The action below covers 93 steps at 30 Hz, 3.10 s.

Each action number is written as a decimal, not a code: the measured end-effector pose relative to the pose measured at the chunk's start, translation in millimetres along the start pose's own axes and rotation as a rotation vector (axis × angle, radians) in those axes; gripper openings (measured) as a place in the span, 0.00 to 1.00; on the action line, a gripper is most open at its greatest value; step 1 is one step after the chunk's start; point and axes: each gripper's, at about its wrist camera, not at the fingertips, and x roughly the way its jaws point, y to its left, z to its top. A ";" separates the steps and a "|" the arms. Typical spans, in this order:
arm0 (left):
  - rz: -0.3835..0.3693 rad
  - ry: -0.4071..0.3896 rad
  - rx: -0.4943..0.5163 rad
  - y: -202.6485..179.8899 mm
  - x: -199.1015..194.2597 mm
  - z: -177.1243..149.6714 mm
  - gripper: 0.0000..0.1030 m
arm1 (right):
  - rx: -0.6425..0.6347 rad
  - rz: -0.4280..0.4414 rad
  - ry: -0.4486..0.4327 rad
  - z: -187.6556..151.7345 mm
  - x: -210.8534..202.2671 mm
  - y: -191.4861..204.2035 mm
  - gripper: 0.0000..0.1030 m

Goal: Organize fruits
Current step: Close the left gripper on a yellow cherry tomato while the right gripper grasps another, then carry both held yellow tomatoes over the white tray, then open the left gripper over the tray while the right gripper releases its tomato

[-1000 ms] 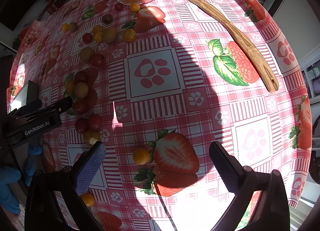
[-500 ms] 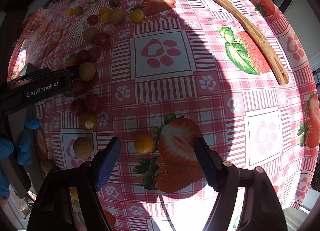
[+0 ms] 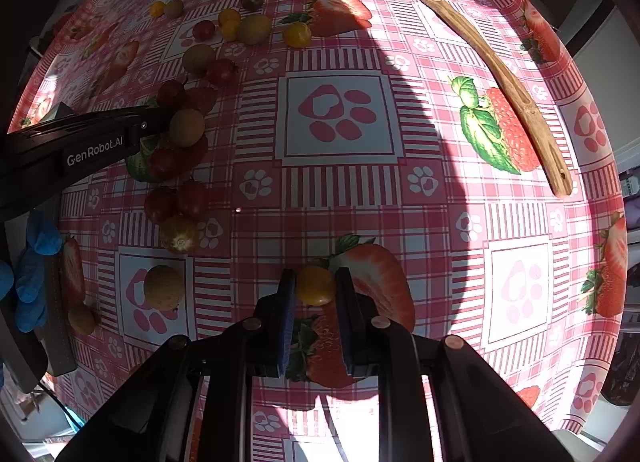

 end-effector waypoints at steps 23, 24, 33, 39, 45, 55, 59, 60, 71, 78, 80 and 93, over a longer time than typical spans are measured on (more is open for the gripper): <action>0.033 -0.059 -0.129 64.3 -73.3 -41.6 0.22 | 0.025 0.149 -0.058 26.5 -37.0 26.0 0.21; 0.040 -0.061 -0.139 70.7 -76.5 -44.9 0.22 | 0.012 0.153 -0.058 28.9 -37.9 32.9 0.21; 0.125 -0.070 -0.253 143.8 -95.9 -79.6 0.22 | -0.133 0.209 -0.042 42.7 -39.4 112.6 0.21; 0.192 -0.052 -0.328 193.3 -97.5 -108.5 0.22 | -0.226 0.273 -0.011 52.8 -30.3 182.8 0.21; 0.248 -0.017 -0.384 227.3 -88.8 -133.4 0.22 | -0.317 0.310 0.019 60.0 -15.6 248.7 0.21; 0.260 0.007 -0.412 240.8 -80.0 -152.9 0.22 | -0.431 0.231 0.057 64.8 18.1 309.8 0.21; 0.259 0.004 -0.407 240.3 -76.8 -152.3 0.22 | -0.462 0.202 0.065 64.2 28.5 317.6 0.21; 0.259 0.003 -0.406 240.4 -76.8 -152.3 0.22 | -0.467 0.195 0.068 64.1 31.2 318.7 0.21; 0.279 0.002 -0.367 236.5 -76.2 -150.6 0.22 | -0.479 0.164 0.089 64.7 51.9 320.4 0.22; 0.329 -0.031 -0.338 236.1 -83.1 -150.3 0.78 | -0.485 0.179 0.078 69.9 45.2 314.4 0.38; 0.343 -0.016 -0.330 236.6 -82.2 -148.7 0.78 | -0.473 0.195 0.057 72.4 34.3 309.3 0.53; 0.285 -0.017 -0.231 192.0 -90.9 -114.8 0.78 | -0.292 0.242 -0.023 75.6 -18.6 232.7 0.79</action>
